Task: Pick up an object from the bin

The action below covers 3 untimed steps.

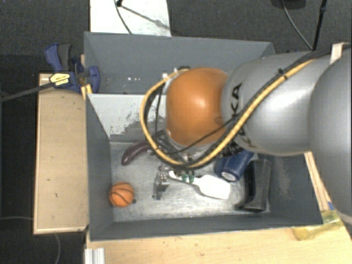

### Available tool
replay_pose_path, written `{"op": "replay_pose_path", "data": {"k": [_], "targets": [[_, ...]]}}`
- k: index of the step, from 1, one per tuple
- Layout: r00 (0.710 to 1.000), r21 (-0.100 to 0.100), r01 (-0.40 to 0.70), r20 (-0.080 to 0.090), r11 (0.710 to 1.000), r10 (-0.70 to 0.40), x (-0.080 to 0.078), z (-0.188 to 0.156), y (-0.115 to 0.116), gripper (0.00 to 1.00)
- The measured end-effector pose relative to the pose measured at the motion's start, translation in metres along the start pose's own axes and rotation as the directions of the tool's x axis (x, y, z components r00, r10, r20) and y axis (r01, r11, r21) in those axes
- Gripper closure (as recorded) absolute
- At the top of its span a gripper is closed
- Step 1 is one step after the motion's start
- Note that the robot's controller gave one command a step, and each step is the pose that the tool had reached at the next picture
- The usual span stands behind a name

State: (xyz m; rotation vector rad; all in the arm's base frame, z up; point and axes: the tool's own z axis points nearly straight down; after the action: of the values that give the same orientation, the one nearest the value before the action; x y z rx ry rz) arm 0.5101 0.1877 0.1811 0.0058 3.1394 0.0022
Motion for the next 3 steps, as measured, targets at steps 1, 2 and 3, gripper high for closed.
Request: {"op": "replay_pose_path", "data": {"k": [1, 2, 3], "targets": [[0.997, -0.001, 0.077, 0.005, 0.997, -0.077, 0.004, 0.065, 0.041, 0.00], [0.996, 0.001, 0.085, -0.005, 0.996, -0.084, 0.014, 0.076, 0.055, 0.00], [0.959, -0.001, -0.283, 0.001, 0.959, 0.283, 0.005, 0.063, 0.059, 0.00]]}}
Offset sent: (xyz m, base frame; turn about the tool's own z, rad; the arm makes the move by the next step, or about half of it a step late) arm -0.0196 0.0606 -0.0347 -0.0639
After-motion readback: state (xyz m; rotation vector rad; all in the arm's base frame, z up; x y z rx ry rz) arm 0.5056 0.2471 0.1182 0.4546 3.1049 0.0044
